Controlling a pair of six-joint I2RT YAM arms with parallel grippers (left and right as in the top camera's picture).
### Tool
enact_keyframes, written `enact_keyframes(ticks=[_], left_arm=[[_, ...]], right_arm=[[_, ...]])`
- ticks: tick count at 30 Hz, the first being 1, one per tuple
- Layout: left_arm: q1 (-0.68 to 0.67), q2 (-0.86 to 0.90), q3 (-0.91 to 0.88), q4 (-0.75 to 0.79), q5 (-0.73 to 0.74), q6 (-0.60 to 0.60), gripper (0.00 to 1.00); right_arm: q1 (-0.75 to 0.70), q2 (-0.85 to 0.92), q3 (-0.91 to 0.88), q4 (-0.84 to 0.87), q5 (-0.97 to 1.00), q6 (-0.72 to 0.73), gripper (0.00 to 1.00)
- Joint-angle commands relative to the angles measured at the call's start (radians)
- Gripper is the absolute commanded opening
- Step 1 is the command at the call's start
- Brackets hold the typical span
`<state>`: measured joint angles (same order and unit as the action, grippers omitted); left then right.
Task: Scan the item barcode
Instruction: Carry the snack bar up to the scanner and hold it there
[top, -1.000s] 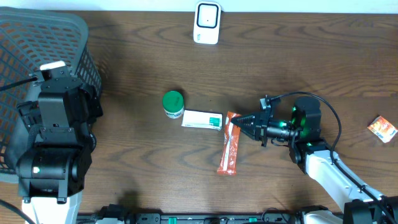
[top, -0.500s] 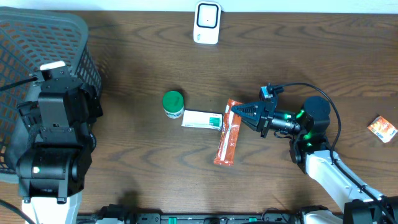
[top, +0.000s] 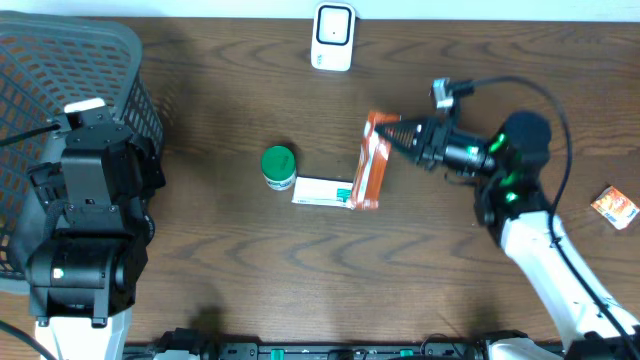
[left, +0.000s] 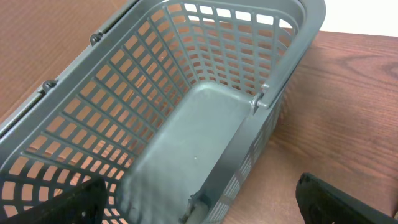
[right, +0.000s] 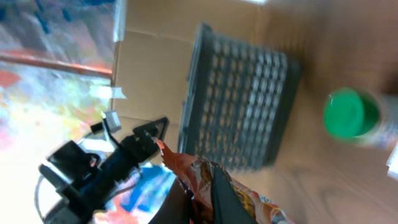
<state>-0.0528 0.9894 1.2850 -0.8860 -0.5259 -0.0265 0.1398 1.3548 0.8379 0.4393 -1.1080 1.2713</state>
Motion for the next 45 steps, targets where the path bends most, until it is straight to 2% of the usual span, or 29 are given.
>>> enact_keyframes(ticks=[1, 5, 8, 12, 15, 16, 21, 26, 35, 40, 45], left_arm=[[0.006, -0.003, -0.006, 0.0, -0.008, -0.005, 0.96], [0.006, -0.003, -0.006, 0.0, -0.008, -0.005, 0.96], [0.006, -0.003, -0.006, 0.0, -0.008, -0.005, 0.96], [0.006, -0.003, -0.006, 0.0, -0.008, -0.005, 0.96], [0.006, -0.003, -0.006, 0.0, -0.008, -0.005, 0.96], [0.006, -0.003, -0.006, 0.0, -0.008, -0.005, 0.96], [0.006, -0.003, -0.006, 0.0, -0.008, -0.005, 0.96], [0.006, -0.003, -0.006, 0.0, -0.008, -0.005, 0.96], [0.006, -0.003, -0.006, 0.0, -0.008, -0.005, 0.96], [0.006, -0.003, -0.006, 0.0, -0.008, -0.005, 0.96], [0.006, -0.003, -0.006, 0.0, -0.008, -0.005, 0.96]], right_arm=[[-0.001, 0.026, 0.153, -0.172, 0.123, -0.329, 0.01], [0.039, 0.068, 0.34, -0.459, 0.349, -0.557, 0.01], [0.09, 0.105, 0.452, -0.572, 0.544, -0.705, 0.01], [0.163, 0.18, 0.563, -0.642, 0.789, -0.839, 0.01], [0.205, 0.266, 0.627, -0.64, 0.911, -0.941, 0.01], [0.225, 0.335, 0.67, -0.627, 0.968, -1.014, 0.01], [0.25, 0.564, 0.828, -0.521, 1.084, -1.228, 0.01], [0.269, 0.74, 0.988, -0.441, 1.244, -1.36, 0.01], [0.311, 1.035, 1.319, -0.35, 1.299, -1.566, 0.01], [0.343, 1.176, 1.419, -0.283, 1.351, -1.717, 0.01], [0.368, 1.279, 1.435, -0.275, 1.426, -1.832, 0.01]])
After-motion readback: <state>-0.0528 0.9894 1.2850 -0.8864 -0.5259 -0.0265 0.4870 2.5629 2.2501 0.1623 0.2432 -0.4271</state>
